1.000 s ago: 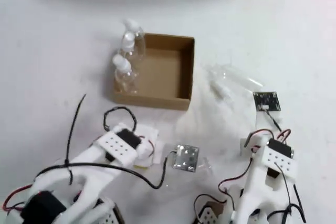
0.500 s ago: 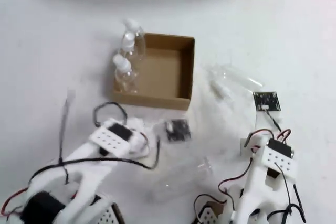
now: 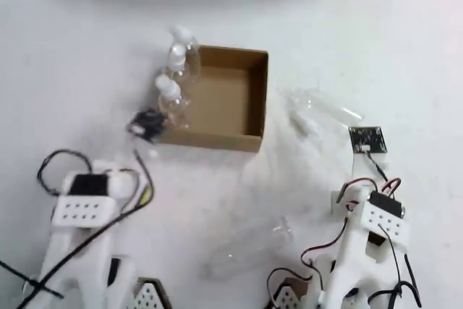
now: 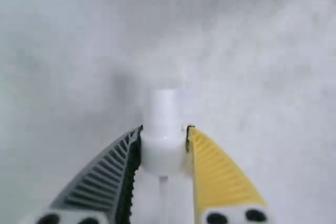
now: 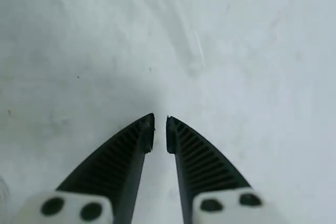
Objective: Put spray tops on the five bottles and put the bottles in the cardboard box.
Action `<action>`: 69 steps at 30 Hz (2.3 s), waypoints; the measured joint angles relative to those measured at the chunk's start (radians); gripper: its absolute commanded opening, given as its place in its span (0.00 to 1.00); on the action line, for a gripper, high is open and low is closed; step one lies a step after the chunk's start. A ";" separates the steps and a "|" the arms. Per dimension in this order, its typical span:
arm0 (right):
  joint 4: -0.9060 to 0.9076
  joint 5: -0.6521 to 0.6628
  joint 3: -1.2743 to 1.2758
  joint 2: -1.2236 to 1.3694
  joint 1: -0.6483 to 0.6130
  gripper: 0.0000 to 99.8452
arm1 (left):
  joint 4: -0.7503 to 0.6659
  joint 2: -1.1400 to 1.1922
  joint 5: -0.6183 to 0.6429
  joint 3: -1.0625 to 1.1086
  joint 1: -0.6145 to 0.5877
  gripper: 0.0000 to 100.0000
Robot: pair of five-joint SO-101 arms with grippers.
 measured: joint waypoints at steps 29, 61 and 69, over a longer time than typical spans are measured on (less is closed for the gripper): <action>0.833 0.586 -0.615 -0.002 -0.720 0.03 | -0.129 -0.064 0.098 0.133 -0.255 0.02; 0.466 0.529 -0.121 0.009 -1.370 0.24 | -0.147 -0.064 0.103 0.133 -0.275 0.02; 0.347 0.529 -0.048 0.009 -1.373 0.23 | -0.147 -0.064 0.103 0.133 -0.275 0.02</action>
